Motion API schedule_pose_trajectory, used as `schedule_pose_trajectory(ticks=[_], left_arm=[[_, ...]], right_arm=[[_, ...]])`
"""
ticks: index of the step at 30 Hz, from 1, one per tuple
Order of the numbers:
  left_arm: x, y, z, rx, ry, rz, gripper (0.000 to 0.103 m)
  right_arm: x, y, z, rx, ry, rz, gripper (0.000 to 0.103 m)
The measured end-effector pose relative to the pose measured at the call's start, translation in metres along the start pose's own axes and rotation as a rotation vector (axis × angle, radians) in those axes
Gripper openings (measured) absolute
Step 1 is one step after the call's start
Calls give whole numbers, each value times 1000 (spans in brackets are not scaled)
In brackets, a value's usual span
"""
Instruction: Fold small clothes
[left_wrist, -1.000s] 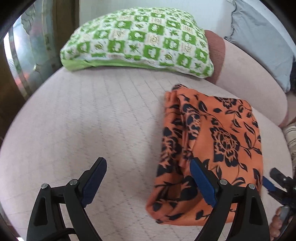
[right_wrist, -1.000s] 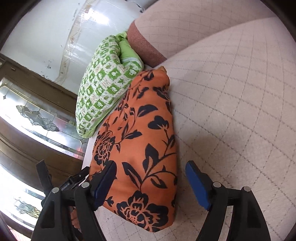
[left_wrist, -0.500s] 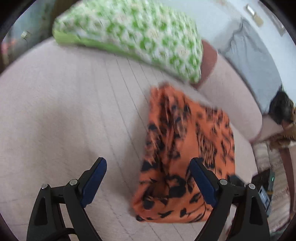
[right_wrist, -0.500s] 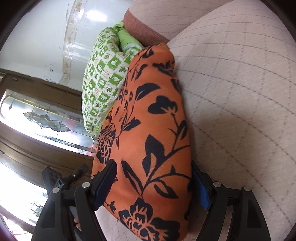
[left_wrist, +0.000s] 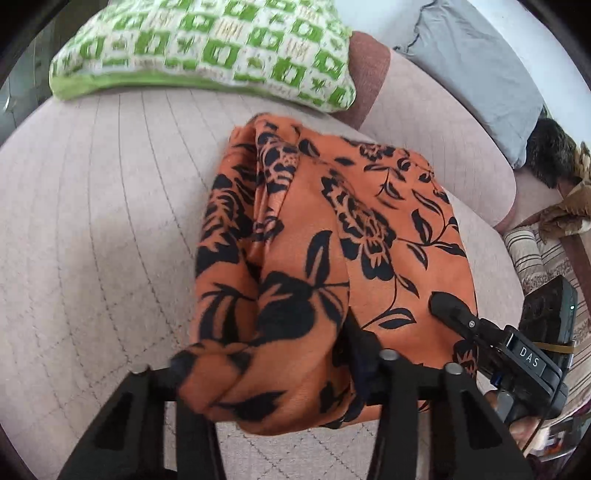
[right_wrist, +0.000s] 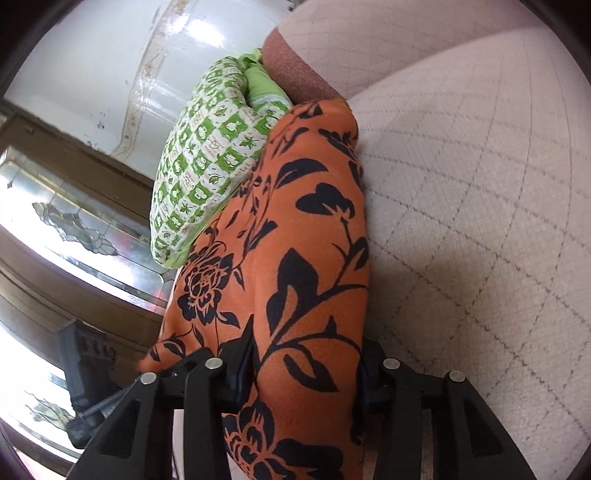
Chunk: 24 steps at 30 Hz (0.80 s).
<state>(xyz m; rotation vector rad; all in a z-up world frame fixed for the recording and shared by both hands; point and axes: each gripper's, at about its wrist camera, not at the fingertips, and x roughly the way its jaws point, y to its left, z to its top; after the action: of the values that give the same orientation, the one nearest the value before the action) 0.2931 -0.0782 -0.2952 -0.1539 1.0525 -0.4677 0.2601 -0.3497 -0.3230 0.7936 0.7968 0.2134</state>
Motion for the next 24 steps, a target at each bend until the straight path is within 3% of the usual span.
schedule_pose_trajectory(ticks=[5,13,20,24], left_arm=[[-16,-21,-4,61,-49,11,35],[-56,-48,-37,115,-84,-28,33],[-67,-85,-90,195,-50,-36,33],[-75,-105,-134,246,-22,-2,33]], right_arm=[[-16,10,1,-39,-42,-11,42],[-64,26,-6,-117,-110,-59,41],[-117,6,-35,-77,-108,-122,41],[-143,-23,-65,26,-65,-122,41]])
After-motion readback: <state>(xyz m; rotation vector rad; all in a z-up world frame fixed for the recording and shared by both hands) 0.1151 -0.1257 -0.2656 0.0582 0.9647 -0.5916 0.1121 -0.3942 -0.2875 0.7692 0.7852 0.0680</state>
